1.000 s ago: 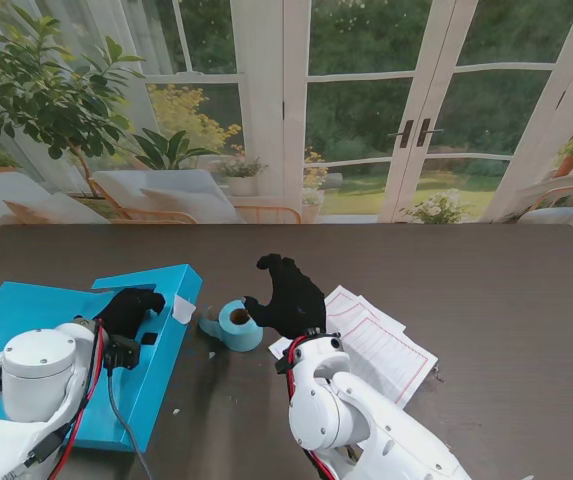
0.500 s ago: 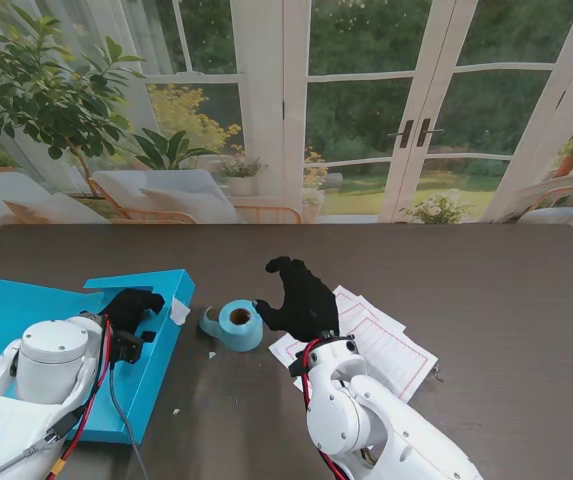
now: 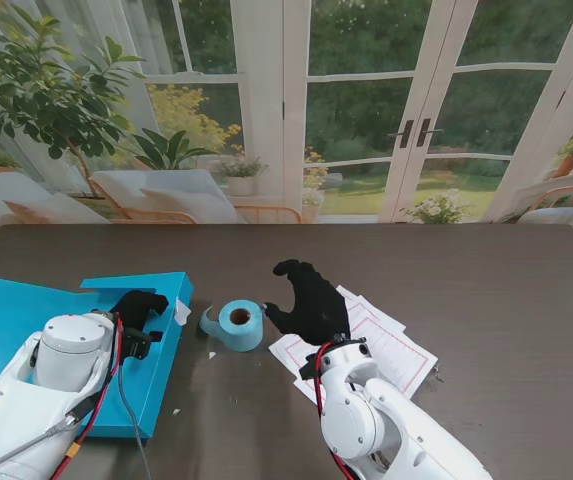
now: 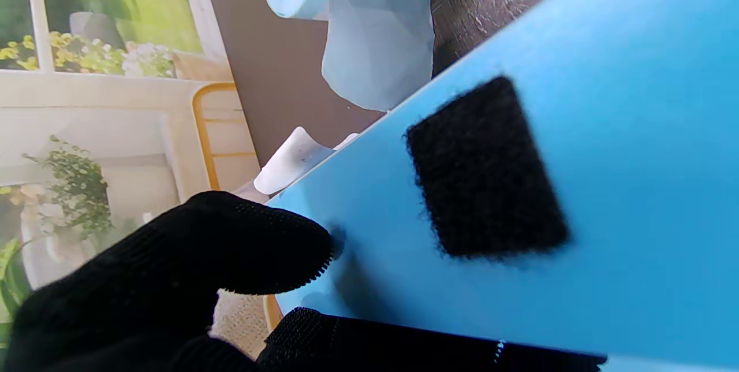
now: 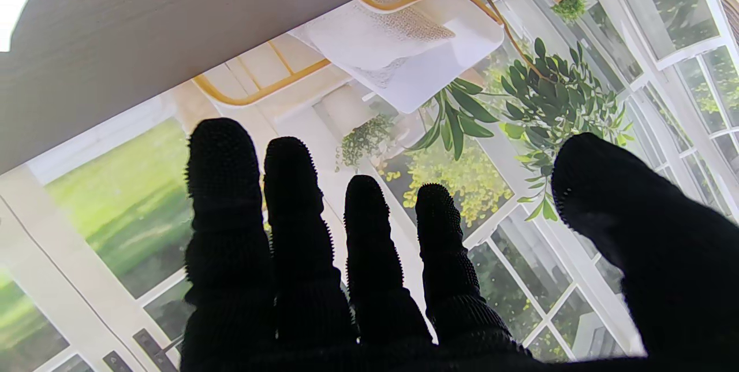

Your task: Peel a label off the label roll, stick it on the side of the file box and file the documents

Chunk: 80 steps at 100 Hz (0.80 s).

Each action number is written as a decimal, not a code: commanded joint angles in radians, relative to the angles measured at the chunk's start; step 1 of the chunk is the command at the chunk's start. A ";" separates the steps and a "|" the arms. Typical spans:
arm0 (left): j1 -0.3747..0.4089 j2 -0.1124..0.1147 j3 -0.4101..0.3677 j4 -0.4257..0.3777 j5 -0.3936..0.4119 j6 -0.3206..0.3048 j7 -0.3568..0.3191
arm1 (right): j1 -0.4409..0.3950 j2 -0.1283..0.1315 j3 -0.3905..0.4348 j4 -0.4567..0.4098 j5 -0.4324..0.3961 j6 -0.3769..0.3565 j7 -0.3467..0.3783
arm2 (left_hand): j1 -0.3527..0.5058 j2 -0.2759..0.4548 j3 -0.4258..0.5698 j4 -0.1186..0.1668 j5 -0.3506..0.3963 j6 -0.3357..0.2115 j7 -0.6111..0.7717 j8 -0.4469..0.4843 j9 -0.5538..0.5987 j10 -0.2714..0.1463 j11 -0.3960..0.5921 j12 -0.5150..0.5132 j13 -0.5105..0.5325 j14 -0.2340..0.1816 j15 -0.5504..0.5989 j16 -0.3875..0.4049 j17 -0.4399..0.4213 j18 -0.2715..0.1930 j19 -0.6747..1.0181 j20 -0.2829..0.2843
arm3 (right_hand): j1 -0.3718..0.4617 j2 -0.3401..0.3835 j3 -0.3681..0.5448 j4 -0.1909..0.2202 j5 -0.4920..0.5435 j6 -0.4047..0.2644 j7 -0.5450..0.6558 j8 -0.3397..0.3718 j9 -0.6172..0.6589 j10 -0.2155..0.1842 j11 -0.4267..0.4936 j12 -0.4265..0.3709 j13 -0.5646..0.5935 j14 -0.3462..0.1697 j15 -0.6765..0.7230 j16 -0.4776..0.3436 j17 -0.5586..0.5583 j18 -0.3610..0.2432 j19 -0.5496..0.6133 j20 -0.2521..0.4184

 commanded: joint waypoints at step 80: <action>-0.089 -0.019 0.059 0.110 -0.012 0.053 -0.029 | -0.040 0.008 0.048 -0.015 0.029 -0.030 0.029 | 0.123 0.098 -0.195 0.037 -0.131 0.097 -0.484 -0.097 -0.414 0.124 -0.520 -0.508 -0.497 0.127 -0.696 -0.174 -0.551 -0.107 -0.445 -0.169 | -0.029 0.029 -0.015 0.011 0.007 -0.017 -0.010 -0.008 0.014 0.003 -0.016 -0.006 -0.003 -0.016 -0.010 -0.002 -0.485 -0.008 -0.017 0.011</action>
